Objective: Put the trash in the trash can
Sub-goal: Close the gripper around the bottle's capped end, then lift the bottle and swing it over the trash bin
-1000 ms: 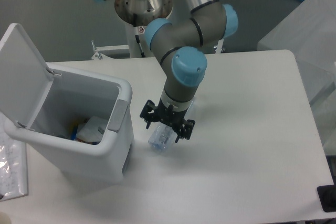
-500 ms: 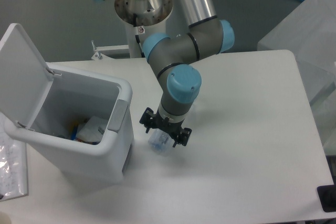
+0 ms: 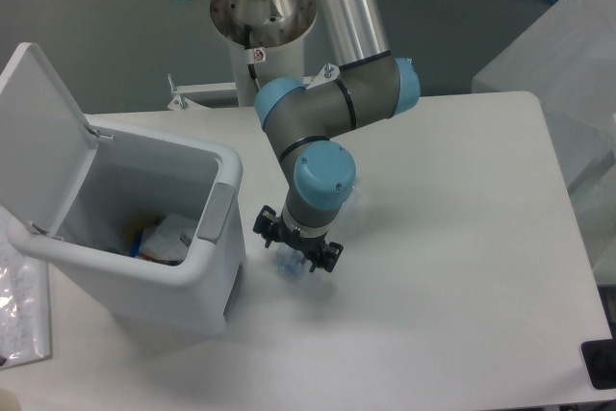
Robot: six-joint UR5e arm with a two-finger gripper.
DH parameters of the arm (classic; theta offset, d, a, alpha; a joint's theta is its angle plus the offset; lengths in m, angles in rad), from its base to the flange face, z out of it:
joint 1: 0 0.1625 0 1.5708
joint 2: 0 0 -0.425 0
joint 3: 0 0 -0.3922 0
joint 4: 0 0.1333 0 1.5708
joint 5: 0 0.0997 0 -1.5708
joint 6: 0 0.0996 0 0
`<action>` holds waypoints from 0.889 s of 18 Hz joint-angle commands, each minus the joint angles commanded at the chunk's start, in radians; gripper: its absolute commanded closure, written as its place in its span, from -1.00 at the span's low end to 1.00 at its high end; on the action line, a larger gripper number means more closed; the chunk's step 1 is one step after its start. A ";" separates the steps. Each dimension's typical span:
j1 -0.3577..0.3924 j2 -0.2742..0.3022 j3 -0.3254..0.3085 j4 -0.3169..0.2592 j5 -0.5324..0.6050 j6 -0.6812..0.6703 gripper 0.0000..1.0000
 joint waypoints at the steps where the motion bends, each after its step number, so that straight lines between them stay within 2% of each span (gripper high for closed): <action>1: 0.000 0.002 0.005 0.000 0.000 -0.002 -0.01; 3: 0.000 0.002 0.012 0.000 -0.003 -0.005 0.20; 6: -0.002 0.003 0.015 0.009 -0.009 -0.055 0.42; 12: 0.000 0.017 0.087 0.011 -0.046 -0.068 0.42; 16: 0.044 0.041 0.181 0.011 -0.144 -0.066 0.42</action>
